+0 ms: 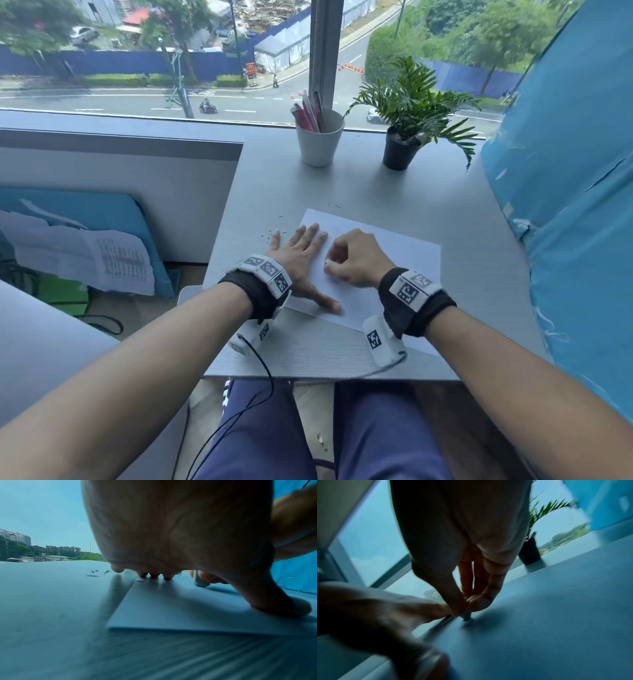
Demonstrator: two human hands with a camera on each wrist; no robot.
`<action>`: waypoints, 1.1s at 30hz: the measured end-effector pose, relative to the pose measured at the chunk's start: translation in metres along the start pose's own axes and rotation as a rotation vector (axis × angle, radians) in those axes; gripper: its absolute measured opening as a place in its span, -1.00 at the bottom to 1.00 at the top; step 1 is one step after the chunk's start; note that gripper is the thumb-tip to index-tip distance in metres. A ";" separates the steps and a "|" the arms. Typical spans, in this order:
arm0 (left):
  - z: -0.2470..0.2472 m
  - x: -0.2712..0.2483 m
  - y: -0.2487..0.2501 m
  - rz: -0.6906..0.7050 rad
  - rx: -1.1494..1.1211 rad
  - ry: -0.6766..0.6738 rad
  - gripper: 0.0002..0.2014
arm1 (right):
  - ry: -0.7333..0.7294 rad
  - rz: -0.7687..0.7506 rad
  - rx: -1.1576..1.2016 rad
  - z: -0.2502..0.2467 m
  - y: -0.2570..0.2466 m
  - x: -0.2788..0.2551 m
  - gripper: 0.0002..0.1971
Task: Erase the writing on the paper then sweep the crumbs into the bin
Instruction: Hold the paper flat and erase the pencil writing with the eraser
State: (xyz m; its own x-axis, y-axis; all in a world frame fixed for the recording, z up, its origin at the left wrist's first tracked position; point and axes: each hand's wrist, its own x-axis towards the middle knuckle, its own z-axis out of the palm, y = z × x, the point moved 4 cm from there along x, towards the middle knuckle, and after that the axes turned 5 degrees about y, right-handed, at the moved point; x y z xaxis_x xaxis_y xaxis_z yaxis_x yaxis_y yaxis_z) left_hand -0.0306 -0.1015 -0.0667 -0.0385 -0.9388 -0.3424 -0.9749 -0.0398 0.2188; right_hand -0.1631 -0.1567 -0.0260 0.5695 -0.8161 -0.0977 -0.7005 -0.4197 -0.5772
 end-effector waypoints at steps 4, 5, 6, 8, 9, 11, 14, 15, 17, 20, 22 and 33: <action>0.001 0.001 0.000 0.001 0.006 -0.002 0.56 | 0.057 0.109 0.013 -0.024 0.015 0.021 -0.89; 0.002 0.002 0.001 -0.001 0.022 0.001 0.56 | 0.111 0.134 -0.003 -0.031 0.019 0.026 -0.88; 0.001 0.002 0.002 -0.001 0.041 0.004 0.57 | 0.136 0.129 -0.027 -0.031 0.018 0.026 -0.88; 0.000 0.003 0.003 0.011 0.058 -0.001 0.57 | 0.043 0.051 -0.069 -0.013 0.006 0.013 -0.87; 0.000 0.003 0.004 0.022 0.061 0.000 0.57 | -0.043 -0.004 -0.083 -0.001 -0.003 0.002 -0.86; -0.001 0.002 0.004 0.037 0.054 0.000 0.57 | -0.111 -0.028 -0.075 -0.001 -0.005 -0.003 -0.88; -0.001 0.002 0.003 0.032 0.023 -0.006 0.58 | 0.069 0.113 -0.008 -0.028 0.016 0.019 -0.88; 0.000 0.002 0.003 0.029 0.021 -0.007 0.59 | 0.113 0.124 -0.006 -0.029 0.018 0.020 -0.88; 0.000 0.002 0.002 0.031 0.022 -0.010 0.59 | 0.053 0.042 -0.039 -0.014 0.007 0.010 -0.89; 0.000 0.001 0.002 0.032 0.010 -0.008 0.58 | -0.081 -0.012 -0.057 -0.007 0.000 0.002 -0.89; 0.000 0.001 0.002 0.023 0.011 -0.012 0.59 | 0.018 0.095 -0.018 -0.026 0.015 0.019 -0.89; 0.000 0.002 0.003 0.015 0.003 -0.013 0.58 | 0.122 0.085 -0.051 -0.029 0.010 0.026 -0.88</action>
State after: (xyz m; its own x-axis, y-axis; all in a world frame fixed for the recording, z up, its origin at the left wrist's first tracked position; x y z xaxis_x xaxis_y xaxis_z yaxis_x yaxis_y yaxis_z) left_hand -0.0335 -0.1030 -0.0671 -0.0558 -0.9348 -0.3507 -0.9748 -0.0249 0.2217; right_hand -0.1676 -0.1940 -0.0105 0.4531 -0.8904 -0.0433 -0.7665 -0.3643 -0.5289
